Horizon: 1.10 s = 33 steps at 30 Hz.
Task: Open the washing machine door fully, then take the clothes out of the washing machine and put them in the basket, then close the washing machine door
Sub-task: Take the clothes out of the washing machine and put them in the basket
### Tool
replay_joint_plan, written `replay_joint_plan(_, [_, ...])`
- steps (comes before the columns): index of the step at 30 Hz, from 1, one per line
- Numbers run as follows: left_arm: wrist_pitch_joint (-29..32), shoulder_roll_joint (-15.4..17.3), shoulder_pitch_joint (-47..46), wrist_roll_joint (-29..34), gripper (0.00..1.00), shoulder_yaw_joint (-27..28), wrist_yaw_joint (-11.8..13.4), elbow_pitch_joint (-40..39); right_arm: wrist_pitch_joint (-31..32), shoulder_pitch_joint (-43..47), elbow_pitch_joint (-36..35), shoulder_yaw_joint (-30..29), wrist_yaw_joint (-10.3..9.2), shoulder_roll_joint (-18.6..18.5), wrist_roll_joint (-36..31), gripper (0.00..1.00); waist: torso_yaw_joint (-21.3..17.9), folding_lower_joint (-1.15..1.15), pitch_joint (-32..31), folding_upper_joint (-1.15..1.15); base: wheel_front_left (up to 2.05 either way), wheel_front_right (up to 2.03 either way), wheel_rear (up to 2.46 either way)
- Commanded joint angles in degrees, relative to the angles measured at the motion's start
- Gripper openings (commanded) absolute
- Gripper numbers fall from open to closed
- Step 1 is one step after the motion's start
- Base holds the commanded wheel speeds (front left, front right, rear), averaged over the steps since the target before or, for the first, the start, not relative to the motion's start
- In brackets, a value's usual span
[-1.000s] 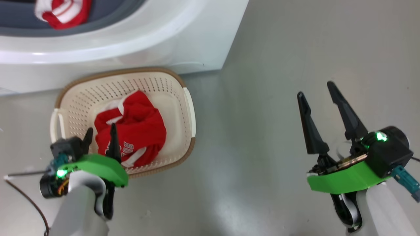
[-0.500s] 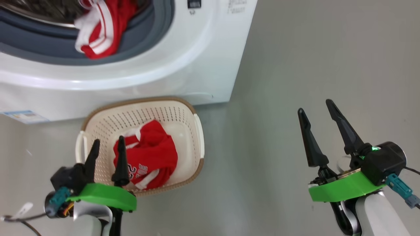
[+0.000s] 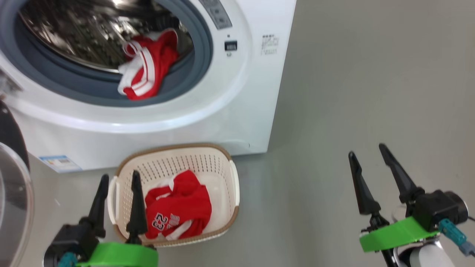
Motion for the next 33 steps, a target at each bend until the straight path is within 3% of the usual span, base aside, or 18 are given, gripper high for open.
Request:
replay_joint_plan(1, [-0.4, 0.8, 1.4, 1.5, 1.00, 2.2, 0.5, -2.5, -0.4, 1.0, -1.3, 1.1, 0.36, -0.1, -0.4, 1.00, 0.6, 0.00, -3.9, 0.00, 0.00, 0.00, 0.00])
replay_joint_plan(15, [-0.4, 0.8, 10.6, 5.1, 1.00, 3.1, 2.1, -6.9, -0.4, 7.4, -5.0, 0.2, 0.36, -0.1, 0.1, 1.00, -0.4, 0.00, -10.7, 0.00, 0.00, 0.00, 0.00])
replay_joint_plan(33, [0.0, 1.2, 11.9, 5.4, 1.00, 1.4, 2.5, -6.8, -0.4, 8.5, -5.2, 0.6, 0.36, -0.1, 1.0, 1.00, -0.2, 0.00, -11.5, 0.00, 0.00, 0.00, 0.00])
